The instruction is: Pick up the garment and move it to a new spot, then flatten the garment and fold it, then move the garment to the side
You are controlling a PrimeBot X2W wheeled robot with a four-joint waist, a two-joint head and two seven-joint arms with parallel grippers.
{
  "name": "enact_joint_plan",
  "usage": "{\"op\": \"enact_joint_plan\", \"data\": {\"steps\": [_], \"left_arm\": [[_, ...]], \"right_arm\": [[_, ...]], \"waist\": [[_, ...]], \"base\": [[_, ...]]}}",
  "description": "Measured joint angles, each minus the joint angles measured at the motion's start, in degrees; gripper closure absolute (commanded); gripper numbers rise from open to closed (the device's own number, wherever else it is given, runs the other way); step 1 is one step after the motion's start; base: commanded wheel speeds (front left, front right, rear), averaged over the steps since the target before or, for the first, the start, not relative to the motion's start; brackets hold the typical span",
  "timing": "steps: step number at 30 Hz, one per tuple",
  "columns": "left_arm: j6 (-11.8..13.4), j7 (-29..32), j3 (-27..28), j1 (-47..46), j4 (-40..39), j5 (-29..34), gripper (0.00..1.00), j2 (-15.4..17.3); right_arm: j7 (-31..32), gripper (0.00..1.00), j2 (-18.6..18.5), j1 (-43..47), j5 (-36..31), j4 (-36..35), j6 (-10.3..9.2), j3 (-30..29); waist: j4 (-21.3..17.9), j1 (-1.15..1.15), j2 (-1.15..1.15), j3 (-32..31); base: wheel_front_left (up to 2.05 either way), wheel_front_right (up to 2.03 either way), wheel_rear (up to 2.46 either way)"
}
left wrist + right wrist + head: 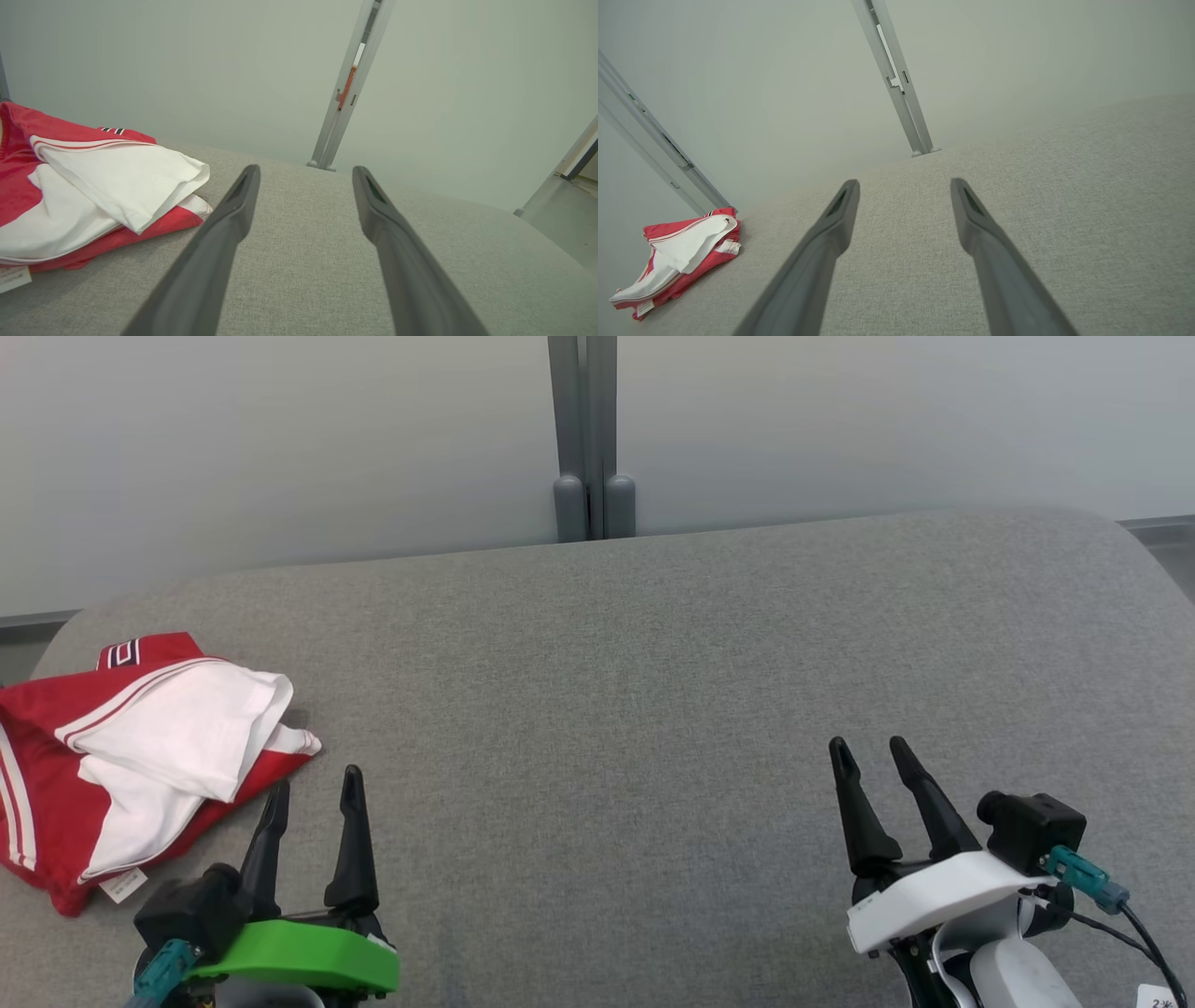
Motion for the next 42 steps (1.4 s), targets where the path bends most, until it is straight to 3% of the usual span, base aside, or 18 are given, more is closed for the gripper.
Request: {"op": "enact_joint_plan", "data": {"steps": [10,42], "left_arm": [[0.0,-1.2,0.0,0.4,-0.4,5.4,0.00,-0.1],[-0.6,-4.7,-0.6,2.0,2.3,12.6,0.00,-0.2]], "right_arm": [[-1.2,0.00,0.2,0.2,-4.6,-0.1,0.00,-0.1],[-4.5,0.00,0.3,1.5,-16.9,-0.8,0.09,0.5]], "waist": [[-0.3,0.00,0.00,-0.4],[-0.7,0.00,0.00,-2.1]], "base": [[0.00,0.00,0.00],[0.00,0.00,0.00]]}}
